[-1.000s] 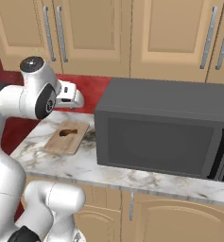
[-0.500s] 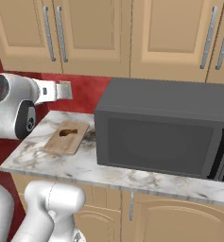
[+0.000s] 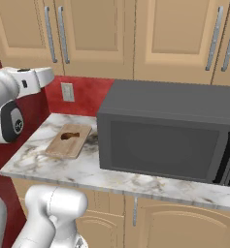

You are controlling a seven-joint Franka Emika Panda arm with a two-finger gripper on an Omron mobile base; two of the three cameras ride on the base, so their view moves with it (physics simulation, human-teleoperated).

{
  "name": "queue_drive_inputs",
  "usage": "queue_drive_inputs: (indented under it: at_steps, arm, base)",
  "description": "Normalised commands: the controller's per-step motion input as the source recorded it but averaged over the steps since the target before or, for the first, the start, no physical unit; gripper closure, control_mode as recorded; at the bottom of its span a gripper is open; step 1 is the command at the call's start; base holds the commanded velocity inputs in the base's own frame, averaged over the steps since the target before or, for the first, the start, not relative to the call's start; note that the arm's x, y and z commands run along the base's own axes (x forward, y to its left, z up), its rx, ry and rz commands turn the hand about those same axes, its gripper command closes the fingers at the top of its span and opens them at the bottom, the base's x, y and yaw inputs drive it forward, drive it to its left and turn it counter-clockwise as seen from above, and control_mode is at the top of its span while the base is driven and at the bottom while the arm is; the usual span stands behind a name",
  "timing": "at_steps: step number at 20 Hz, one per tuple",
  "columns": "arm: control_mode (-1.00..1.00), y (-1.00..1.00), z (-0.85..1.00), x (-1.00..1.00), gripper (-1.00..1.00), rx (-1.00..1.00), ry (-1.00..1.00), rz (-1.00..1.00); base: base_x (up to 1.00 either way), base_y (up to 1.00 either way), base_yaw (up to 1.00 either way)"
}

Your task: Open the cabinet, retrieve the rolling pin, and place it next to the meat on the cutting board to prepare for tenderizing.

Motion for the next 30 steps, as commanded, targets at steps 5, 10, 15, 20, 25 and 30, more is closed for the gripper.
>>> queue_drive_inputs:
  at_steps: [5,10,15,20,25,30]
  arm:
    - [-1.0,0.0,0.55,-0.24,-1.0,0.0,-0.28,0.0]
    - [-1.0,0.0,0.16,-0.04,-1.0,0.0,-0.13,0.0]
    - [-1.0,0.01,0.0,0.01,-1.0,0.0,0.0,0.0]
    - [-1.0,0.03,0.0,0.09,-1.0,-0.01,0.01,0.0]
    - [-1.0,0.0,0.0,0.03,-1.0,0.0,0.0,0.0]
    - [-1.0,0.0,0.0,0.01,-1.0,0.0,0.0,0.0]
  base:
    - [0.0,0.0,0.0]
    - [0.0,0.0,0.0]
    - [0.0,0.0,0.0]
    - [0.0,0.0,0.0]
    - [0.0,0.0,0.0]
    - [0.0,0.0,0.0]
